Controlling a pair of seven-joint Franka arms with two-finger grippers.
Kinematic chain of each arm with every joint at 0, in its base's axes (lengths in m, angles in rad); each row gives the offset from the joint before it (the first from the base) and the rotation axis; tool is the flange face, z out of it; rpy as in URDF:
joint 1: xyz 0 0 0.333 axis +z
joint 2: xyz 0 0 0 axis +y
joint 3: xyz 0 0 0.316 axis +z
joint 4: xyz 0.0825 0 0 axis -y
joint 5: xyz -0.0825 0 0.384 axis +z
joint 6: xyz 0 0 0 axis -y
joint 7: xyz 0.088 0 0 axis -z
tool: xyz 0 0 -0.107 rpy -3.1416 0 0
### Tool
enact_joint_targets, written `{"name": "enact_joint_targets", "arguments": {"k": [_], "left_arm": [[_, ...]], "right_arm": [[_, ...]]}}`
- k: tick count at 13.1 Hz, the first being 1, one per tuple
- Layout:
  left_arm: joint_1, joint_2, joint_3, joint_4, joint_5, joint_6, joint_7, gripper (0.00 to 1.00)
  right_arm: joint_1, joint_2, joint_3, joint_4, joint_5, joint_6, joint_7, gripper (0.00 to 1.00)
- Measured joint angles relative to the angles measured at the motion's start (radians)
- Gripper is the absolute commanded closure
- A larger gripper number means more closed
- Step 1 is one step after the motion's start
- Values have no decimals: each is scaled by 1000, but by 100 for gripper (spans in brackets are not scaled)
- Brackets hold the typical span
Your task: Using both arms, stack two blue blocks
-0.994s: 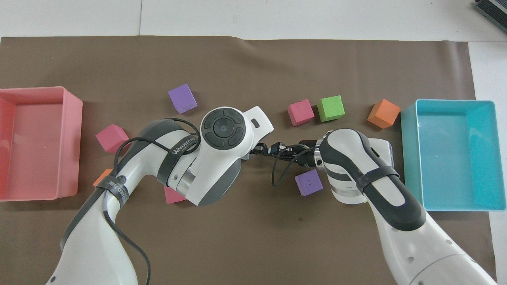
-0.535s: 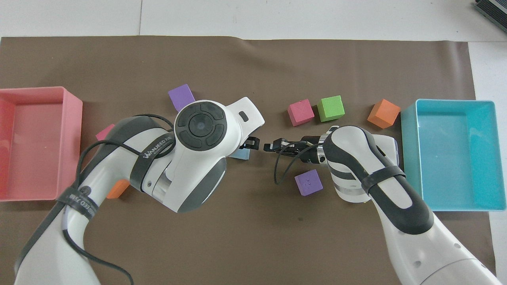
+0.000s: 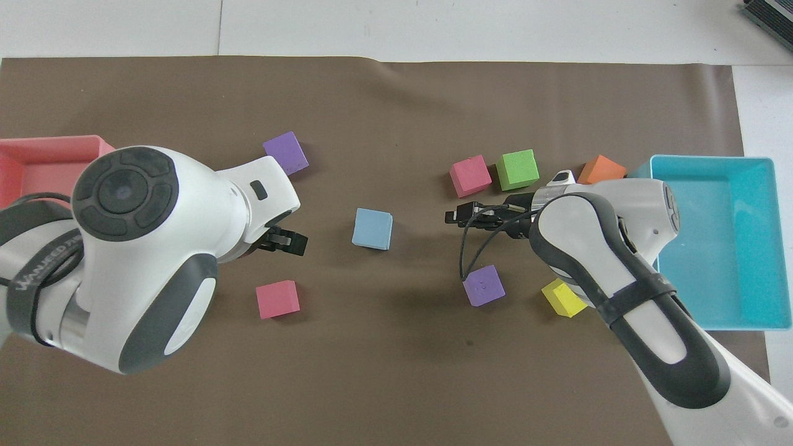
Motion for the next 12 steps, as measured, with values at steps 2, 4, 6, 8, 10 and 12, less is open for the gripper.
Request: {"name": "enact_joint_targets", "arguments": {"k": [2, 4, 6, 8, 10, 12], "left_arm": [[79, -2, 5, 37, 0, -27, 46, 0], [132, 1, 10, 117, 0, -85, 86, 0], [177, 6, 14, 213, 0, -163, 121, 0], [228, 9, 16, 290, 0, -239, 142, 0], [254, 11, 20, 352, 0, -304, 154, 0], [255, 11, 19, 389, 0, -342, 154, 0]], "right_arm": [[-35, -29, 0, 36, -186, -81, 90, 0], [-68, -47, -1, 108, -361, -197, 212, 0], [-91, -55, -1, 187, -502, -333, 295, 0], [-104, -58, -1, 244, -632, -429, 315, 0], [-111, -76, -2, 271, -730, -462, 319, 0], [-137, -118, -2, 281, -763, -478, 321, 0]]}}
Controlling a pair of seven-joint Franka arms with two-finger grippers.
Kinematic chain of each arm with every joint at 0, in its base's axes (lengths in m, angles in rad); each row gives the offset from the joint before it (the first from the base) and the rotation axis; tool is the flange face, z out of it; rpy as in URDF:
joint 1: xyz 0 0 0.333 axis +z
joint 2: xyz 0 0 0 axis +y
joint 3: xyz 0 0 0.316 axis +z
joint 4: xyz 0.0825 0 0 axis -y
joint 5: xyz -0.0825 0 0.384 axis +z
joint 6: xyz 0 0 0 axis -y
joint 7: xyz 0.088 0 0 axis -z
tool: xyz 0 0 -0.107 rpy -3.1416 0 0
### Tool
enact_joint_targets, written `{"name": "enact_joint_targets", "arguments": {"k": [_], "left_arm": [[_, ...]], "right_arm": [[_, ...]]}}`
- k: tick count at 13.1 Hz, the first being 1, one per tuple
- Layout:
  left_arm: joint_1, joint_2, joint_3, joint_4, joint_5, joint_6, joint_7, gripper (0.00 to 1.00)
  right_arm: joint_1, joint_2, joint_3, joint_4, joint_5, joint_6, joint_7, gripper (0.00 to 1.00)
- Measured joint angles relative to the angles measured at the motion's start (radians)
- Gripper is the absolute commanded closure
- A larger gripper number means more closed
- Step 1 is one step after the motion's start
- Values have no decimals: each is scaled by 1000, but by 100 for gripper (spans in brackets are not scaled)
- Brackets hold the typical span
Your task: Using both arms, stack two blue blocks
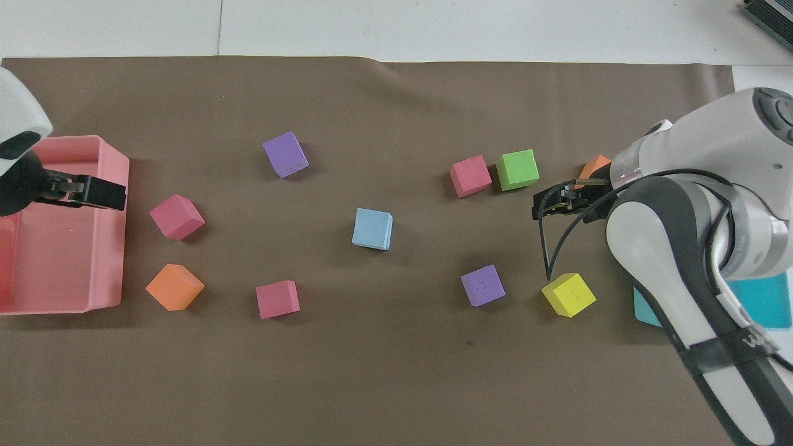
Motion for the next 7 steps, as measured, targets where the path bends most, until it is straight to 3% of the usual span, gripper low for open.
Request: {"name": "enact_joint_targets", "arguments": {"k": [4, 7], "left_arm": [[0, 0, -3, 5, 0, -15, -3, 0], [0, -9, -5, -16, 0, -18, -18, 0]], "right_arm": [[-74, -91, -11, 44, -37, -122, 0, 0], [-130, -102, -37, 107, -41, -178, -2, 0]]}}
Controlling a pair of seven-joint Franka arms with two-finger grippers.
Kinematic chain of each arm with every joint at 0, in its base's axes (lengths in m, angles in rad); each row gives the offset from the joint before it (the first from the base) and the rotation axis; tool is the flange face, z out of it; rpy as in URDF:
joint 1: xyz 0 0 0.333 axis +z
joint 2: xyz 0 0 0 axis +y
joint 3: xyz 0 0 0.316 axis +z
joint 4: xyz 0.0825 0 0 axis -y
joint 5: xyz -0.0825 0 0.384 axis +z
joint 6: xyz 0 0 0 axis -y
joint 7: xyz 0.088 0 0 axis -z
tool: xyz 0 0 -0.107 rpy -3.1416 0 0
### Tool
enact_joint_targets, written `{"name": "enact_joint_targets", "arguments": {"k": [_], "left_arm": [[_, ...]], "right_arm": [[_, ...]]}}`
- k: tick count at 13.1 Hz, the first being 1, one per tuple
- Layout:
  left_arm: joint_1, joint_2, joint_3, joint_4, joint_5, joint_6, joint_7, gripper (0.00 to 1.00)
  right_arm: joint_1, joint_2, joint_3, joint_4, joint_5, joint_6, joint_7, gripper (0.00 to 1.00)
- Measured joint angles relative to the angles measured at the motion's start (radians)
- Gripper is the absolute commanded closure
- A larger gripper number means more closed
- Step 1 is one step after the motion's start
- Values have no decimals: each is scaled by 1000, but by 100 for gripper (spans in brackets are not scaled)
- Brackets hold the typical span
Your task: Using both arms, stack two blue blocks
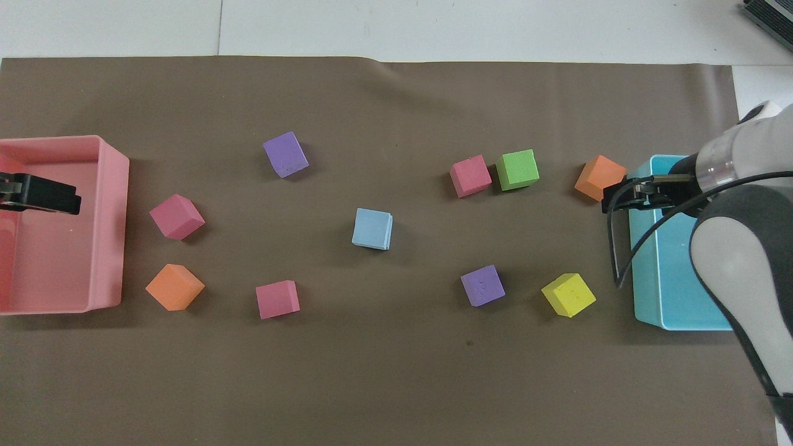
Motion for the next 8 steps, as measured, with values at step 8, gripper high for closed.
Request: {"name": "enact_joint_targets", "arguments": {"k": [8], "left_arm": [[0, -7, 0, -10, 0, 0, -7, 0]], "right_arm": [[-31, -18, -45, 159, -47, -158, -103, 0]]}}
